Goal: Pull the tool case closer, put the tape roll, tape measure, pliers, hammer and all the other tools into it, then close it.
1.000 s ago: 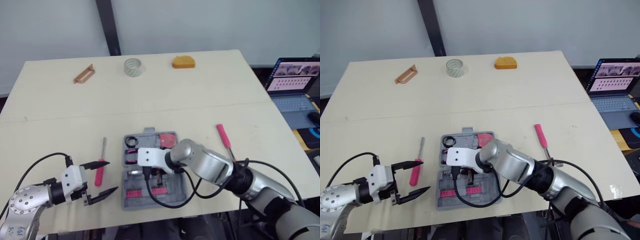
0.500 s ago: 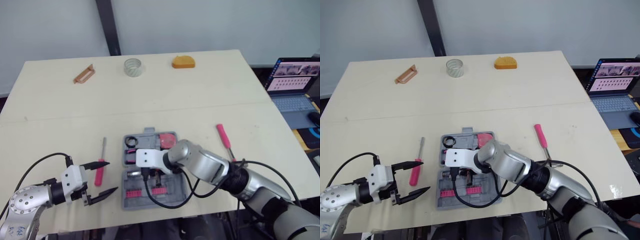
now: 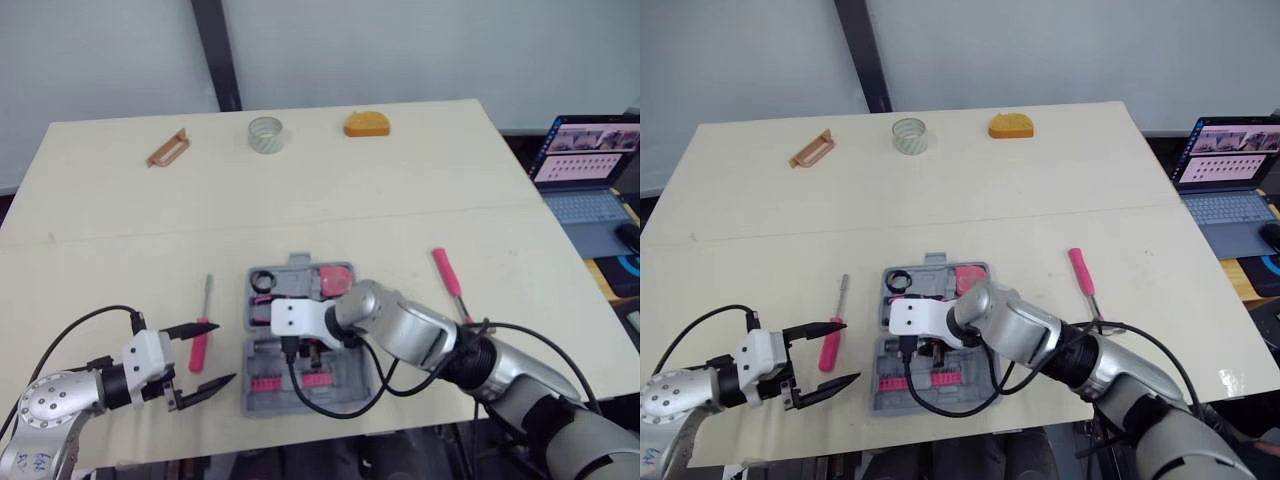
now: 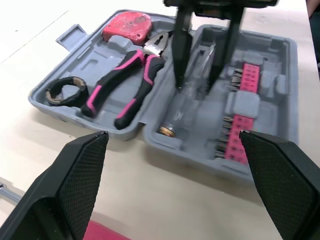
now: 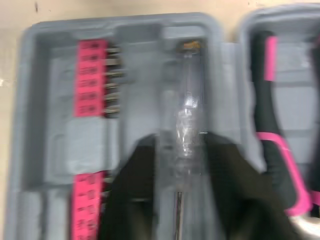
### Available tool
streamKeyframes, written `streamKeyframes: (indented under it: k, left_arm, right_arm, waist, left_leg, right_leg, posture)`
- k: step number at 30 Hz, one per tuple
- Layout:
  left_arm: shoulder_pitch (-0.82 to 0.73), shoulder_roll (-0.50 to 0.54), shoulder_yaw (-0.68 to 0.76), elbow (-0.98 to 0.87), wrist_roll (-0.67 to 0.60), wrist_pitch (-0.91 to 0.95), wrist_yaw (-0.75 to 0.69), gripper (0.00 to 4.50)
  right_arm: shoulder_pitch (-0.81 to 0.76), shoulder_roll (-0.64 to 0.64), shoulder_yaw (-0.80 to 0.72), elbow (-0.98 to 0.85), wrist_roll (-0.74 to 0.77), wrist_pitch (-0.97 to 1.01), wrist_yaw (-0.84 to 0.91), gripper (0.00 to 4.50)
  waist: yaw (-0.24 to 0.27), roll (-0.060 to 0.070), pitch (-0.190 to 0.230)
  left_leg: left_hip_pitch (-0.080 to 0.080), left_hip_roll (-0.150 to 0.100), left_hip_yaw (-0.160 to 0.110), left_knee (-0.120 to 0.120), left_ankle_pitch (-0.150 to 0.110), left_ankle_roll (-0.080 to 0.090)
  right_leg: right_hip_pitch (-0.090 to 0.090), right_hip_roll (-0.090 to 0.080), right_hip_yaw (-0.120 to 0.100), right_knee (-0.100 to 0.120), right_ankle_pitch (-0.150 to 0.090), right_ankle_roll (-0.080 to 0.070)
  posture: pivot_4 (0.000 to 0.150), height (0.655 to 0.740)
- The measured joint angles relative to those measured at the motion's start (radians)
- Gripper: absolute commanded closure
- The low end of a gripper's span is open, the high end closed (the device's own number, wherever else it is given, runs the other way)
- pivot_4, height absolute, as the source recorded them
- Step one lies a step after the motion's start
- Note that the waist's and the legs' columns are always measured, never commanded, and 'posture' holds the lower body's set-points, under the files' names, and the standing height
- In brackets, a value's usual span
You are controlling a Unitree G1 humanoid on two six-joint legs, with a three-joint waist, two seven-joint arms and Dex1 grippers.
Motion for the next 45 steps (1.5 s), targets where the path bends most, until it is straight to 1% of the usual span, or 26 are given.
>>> streamKeyframes:
  k: [2, 3, 4, 17, 21, 22, 23, 24, 26, 30, 31, 35, 45]
  left_arm:
    - [0.000, 0.000, 0.000, 0.000, 0.000, 0.000, 0.000, 0.00]
    - [0.000, 0.000, 0.000, 0.000, 0.000, 0.000, 0.000, 0.00]
    - [0.000, 0.000, 0.000, 0.000, 0.000, 0.000, 0.000, 0.00]
    - [-0.003, 0.000, -0.002, 0.000, 0.000, 0.006, 0.001, 0.00]
    - [-0.013, 0.000, -0.003, 0.001, 0.000, 0.008, 0.001, 0.00]
    - [-0.016, 0.000, -0.004, 0.001, 0.000, 0.009, 0.001, 0.00]
    - [-0.019, 0.000, -0.004, 0.001, 0.000, 0.009, 0.001, 0.00]
    - [-0.027, 0.000, -0.005, 0.002, 0.000, 0.010, 0.001, 0.00]
    - [-0.042, 0.000, -0.009, 0.002, 0.000, 0.012, 0.001, 0.00]
    - [-0.071, 0.000, -0.026, 0.004, 0.000, 0.020, 0.001, 0.00]
    - [-0.080, 0.000, -0.030, 0.005, 0.000, 0.023, 0.001, 0.00]
    - [-0.099, 0.000, -0.041, 0.005, 0.000, 0.028, 0.001, 0.00]
    - [-0.109, 0.000, -0.042, 0.008, 0.001, 0.029, 0.002, 0.00]
  right_arm:
    - [0.000, 0.000, 0.000, 0.000, 0.000, -0.005, 0.002, 0.57]
    - [0.000, 0.000, 0.000, 0.000, 0.000, -0.007, 0.003, 0.14]
    - [0.000, -0.001, 0.000, 0.000, 0.000, -0.008, 0.003, 0.05]
    - [0.000, -0.058, -0.049, -0.073, 0.015, 0.010, 0.046, 0.05]
    - [0.025, -0.050, -0.121, -0.082, 0.037, -0.006, 0.048, 0.05]
    - [0.050, -0.042, -0.153, -0.081, 0.040, -0.034, 0.037, 0.43]
    - [0.067, -0.035, -0.171, -0.079, 0.041, -0.052, 0.028, 0.58]
    - [0.095, -0.022, -0.197, -0.071, 0.042, -0.094, 0.014, 0.95]
    - [0.135, -0.009, -0.226, -0.046, 0.038, -0.169, -0.005, 1.88]
    - [0.198, 0.003, -0.257, 0.023, 0.016, -0.306, -0.023, 4.00]
    - [0.214, 0.012, -0.267, 0.045, 0.014, -0.330, -0.028, 4.44]
    - [0.250, 0.039, -0.281, 0.123, 0.001, -0.392, -0.037, 4.44]
    - [0.279, 0.058, -0.295, 0.148, -0.021, -0.428, -0.038, 4.44]
  waist:
    - [0.000, 0.000, 0.000]
    - [0.000, 0.000, 0.000]
    - [0.000, 0.000, 0.000]
    - [0.000, 0.000, 0.000]
    - [0.002, 0.000, 0.000]
    - [0.003, 0.000, 0.000]
    - [0.003, 0.000, 0.000]
    - [0.003, 0.000, 0.000]
    - [0.002, 0.000, 0.000]
    - [0.002, 0.000, 0.000]
    - [0.002, 0.000, 0.000]
    - [-0.001, 0.000, 0.000]
    - [-0.015, 0.000, 0.000]
  left_leg:
    - [0.000, 0.000, 0.000, 0.000, 0.000, 0.000]
    - [0.000, 0.000, 0.000, 0.000, 0.000, 0.000]
    - [0.000, 0.000, 0.000, 0.000, 0.000, 0.000]
    - [0.000, 0.000, 0.000, 0.000, 0.000, 0.000]
    - [0.000, 0.000, 0.000, 0.000, 0.000, 0.000]
    - [0.000, 0.000, 0.000, 0.000, 0.000, 0.000]
    - [0.000, 0.000, 0.000, -0.001, 0.000, 0.000]
    - [0.000, 0.000, 0.000, -0.001, 0.000, 0.000]
    - [0.000, 0.000, 0.001, -0.001, 0.000, 0.000]
    - [0.000, 0.000, 0.001, -0.001, 0.000, 0.000]
    - [0.000, 0.000, 0.001, -0.001, 0.000, 0.000]
    - [0.001, 0.000, 0.001, -0.001, 0.000, 0.000]
    - [0.001, 0.000, 0.001, -0.001, 0.000, 0.000]
  right_leg:
    - [0.000, 0.000, 0.000, 0.000, 0.000, 0.000]
    - [0.000, 0.000, 0.000, 0.000, 0.000, 0.000]
    - [0.000, 0.000, 0.000, 0.000, 0.000, 0.000]
    - [0.000, 0.000, 0.000, 0.000, 0.000, 0.000]
    - [0.000, 0.000, 0.000, 0.000, 0.000, 0.000]
    - [0.000, 0.000, 0.000, -0.001, 0.000, 0.000]
    - [0.000, 0.000, 0.000, 0.000, 0.000, 0.000]
    - [0.000, 0.000, 0.000, 0.000, 0.000, 0.000]
    - [0.000, 0.000, 0.000, 0.000, 0.000, 0.000]
    - [0.000, 0.000, 0.000, 0.000, 0.000, 0.000]
    - [0.000, 0.000, 0.000, 0.000, 0.000, 0.000]
    - [0.000, 0.000, 0.000, 0.000, 0.000, 0.000]
    - [0.000, 0.000, 0.000, 0.000, 0.000, 0.000]
  posture:
    - [0.150, 0.7400]
    - [0.150, 0.7400]
    - [0.150, 0.7400]
    - [0.150, 0.7400]
    - [0.150, 0.7400]
    - [0.150, 0.7400]
    - [0.150, 0.7400]
    - [0.150, 0.7400]
    - [0.150, 0.7400]
    - [0.150, 0.7400]
    - [0.150, 0.7400]
    - [0.150, 0.7400]
    - [0.150, 0.7400]
